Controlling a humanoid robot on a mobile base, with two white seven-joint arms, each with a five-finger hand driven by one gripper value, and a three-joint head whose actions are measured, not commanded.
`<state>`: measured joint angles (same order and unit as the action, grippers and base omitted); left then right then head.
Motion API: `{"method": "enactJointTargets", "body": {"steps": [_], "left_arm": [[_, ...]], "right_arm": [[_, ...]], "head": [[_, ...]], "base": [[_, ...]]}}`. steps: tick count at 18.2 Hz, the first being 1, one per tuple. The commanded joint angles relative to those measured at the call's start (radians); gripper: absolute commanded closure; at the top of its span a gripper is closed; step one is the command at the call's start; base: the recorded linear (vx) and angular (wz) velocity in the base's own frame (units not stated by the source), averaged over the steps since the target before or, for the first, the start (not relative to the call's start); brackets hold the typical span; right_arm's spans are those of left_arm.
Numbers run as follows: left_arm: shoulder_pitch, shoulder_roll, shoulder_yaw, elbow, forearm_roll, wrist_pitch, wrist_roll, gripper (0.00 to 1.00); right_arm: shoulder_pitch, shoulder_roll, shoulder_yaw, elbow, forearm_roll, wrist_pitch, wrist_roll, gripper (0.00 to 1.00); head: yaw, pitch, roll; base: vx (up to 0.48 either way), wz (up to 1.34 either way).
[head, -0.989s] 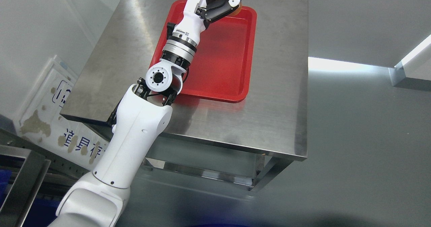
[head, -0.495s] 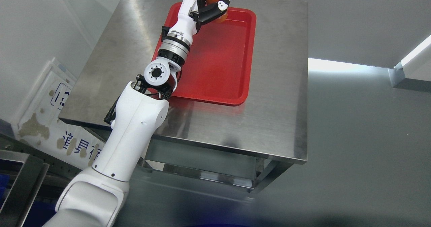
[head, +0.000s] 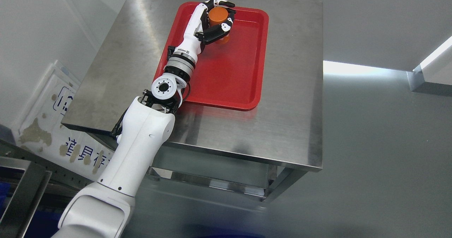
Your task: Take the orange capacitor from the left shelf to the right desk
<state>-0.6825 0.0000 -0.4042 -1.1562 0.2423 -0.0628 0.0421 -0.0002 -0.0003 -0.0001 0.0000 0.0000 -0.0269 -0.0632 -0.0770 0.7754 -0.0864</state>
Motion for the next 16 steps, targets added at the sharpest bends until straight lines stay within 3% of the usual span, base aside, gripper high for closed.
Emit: {"method": "enactJointTargets", "body": {"steps": [1,3,5,7,9,13,16], "left_arm": [[-0.015,0.017,0.013,0.034,-0.001,0.041,-0.002,0.57],[-0.054,0.017,0.022,-0.009,0.002,0.159,-0.002,0.18],[-0.081,0.017,0.031,-0.032,0.003,0.214,-0.002,0.03],[-0.127,0.017,0.100,-0.046,0.005,0.219,-0.002,0.00],[-0.143,0.017,0.245,-0.066,0.012,0.219,-0.007,0.00],[-0.074,0.017,0.461,-0.257,0.071,0.250,-0.172,0.00],[0.016,0.017,0.551,-0.393,0.075,0.282,-0.180,0.00]], "right_arm": [[0.023,-0.017,-0.018,-0.017,0.003,0.004,-0.001,0.00],[0.023,-0.017,-0.017,-0.017,0.003,0.004,0.000,0.00],[0.023,-0.017,-0.017,-0.017,0.003,0.004,-0.001,0.00],[0.023,-0.017,-0.017,-0.017,0.003,0.004,0.000,0.00],[0.023,-0.017,-0.017,-0.017,0.003,0.004,0.000,0.00],[0.023,-0.017,-0.017,-0.017,0.003,0.004,0.000,0.00],[0.023,-0.017,-0.017,-0.017,0.003,0.004,-0.001,0.00]], "head": [[0.0000,0.000,0.000],[0.0000,0.000,0.000],[0.0000,0.000,0.000],[0.0000,0.000,0.000],[0.0000,0.000,0.000],[0.0000,0.000,0.000],[0.0000,0.000,0.000]], "base": [[0.000,0.00],[0.000,0.00],[0.000,0.00],[0.000,0.00],[0.000,0.00],[0.000,0.00],[0.000,0.00]]}}
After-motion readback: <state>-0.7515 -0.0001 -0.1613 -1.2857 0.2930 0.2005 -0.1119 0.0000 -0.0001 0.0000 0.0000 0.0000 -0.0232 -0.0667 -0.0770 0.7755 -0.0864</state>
